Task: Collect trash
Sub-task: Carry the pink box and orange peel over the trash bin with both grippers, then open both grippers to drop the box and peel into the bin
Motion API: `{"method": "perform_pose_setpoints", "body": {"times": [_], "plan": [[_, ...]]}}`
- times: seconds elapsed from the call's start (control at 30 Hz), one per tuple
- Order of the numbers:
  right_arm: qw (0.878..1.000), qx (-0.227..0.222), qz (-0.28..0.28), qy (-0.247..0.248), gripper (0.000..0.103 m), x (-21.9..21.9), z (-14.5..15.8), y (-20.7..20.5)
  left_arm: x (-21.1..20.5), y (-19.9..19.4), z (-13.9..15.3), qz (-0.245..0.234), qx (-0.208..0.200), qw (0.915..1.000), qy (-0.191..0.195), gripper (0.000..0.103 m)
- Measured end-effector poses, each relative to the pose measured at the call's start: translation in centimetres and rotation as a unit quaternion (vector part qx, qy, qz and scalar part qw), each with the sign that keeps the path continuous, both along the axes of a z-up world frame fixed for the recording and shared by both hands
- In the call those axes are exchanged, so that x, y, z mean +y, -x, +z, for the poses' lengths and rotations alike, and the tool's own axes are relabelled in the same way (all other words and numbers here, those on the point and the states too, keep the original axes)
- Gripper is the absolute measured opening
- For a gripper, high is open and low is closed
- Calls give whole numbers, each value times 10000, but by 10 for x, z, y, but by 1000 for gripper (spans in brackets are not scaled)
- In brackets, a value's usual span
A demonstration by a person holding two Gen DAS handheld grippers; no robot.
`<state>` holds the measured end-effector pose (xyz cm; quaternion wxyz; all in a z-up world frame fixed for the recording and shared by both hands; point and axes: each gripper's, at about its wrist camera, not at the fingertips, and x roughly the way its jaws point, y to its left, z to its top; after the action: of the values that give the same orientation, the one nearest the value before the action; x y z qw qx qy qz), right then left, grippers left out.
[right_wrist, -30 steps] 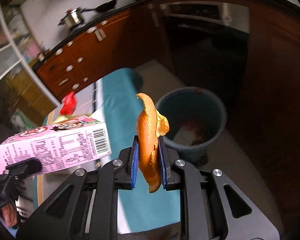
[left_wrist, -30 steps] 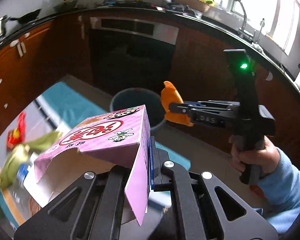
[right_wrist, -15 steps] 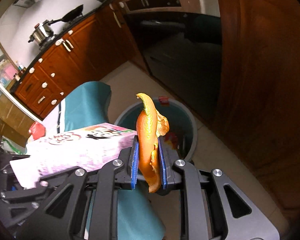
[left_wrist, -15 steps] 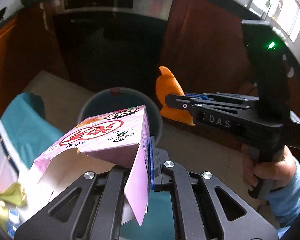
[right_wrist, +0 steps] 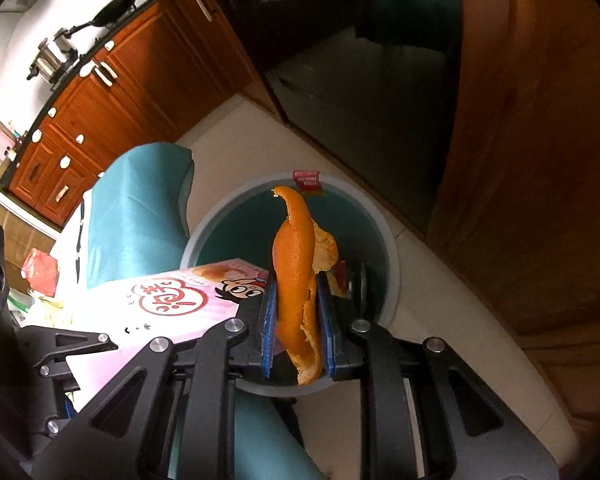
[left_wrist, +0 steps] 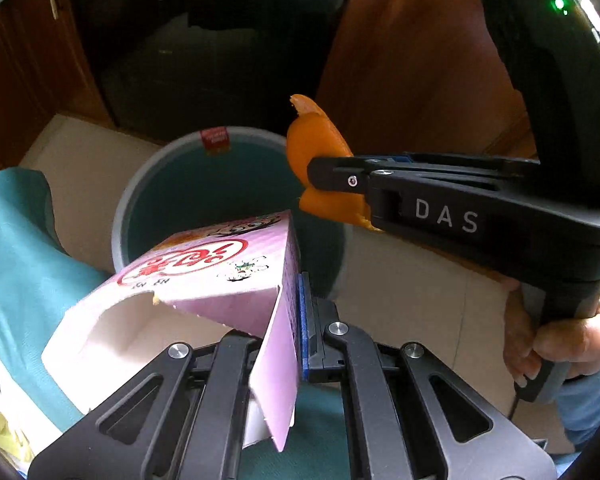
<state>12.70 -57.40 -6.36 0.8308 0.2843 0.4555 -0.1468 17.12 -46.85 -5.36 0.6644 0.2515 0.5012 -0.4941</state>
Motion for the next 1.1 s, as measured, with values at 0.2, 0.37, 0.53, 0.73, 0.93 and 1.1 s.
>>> {"method": "perform_pose_setpoints", "body": {"times": [0.2, 0.37, 0.53, 0.73, 0.93, 1.1], "plan": [[9997, 228, 57, -70, 18, 1, -19, -12, 0, -3, -19, -18, 166, 9998, -79, 3], [9993, 343, 66, -110, 19, 0, -29, -15, -2, -10, -30, -29, 249, 9995, -166, 3], [9992, 346, 57, -192, 50, 0, -30, -12, -3, -10, -29, 104, 267, 9992, -276, 17], [9997, 177, -14, -154, 85, 3, -14, -8, 9, -8, -13, 353, -106, 9991, -223, 72], [9996, 184, -35, -220, 86, 11, -6, -2, 26, -9, -5, 625, 13, 9980, -117, 82], [9996, 208, 45, -182, 86, 24, 2, 4, 42, -4, 7, 719, -52, 9974, -12, 89]]}}
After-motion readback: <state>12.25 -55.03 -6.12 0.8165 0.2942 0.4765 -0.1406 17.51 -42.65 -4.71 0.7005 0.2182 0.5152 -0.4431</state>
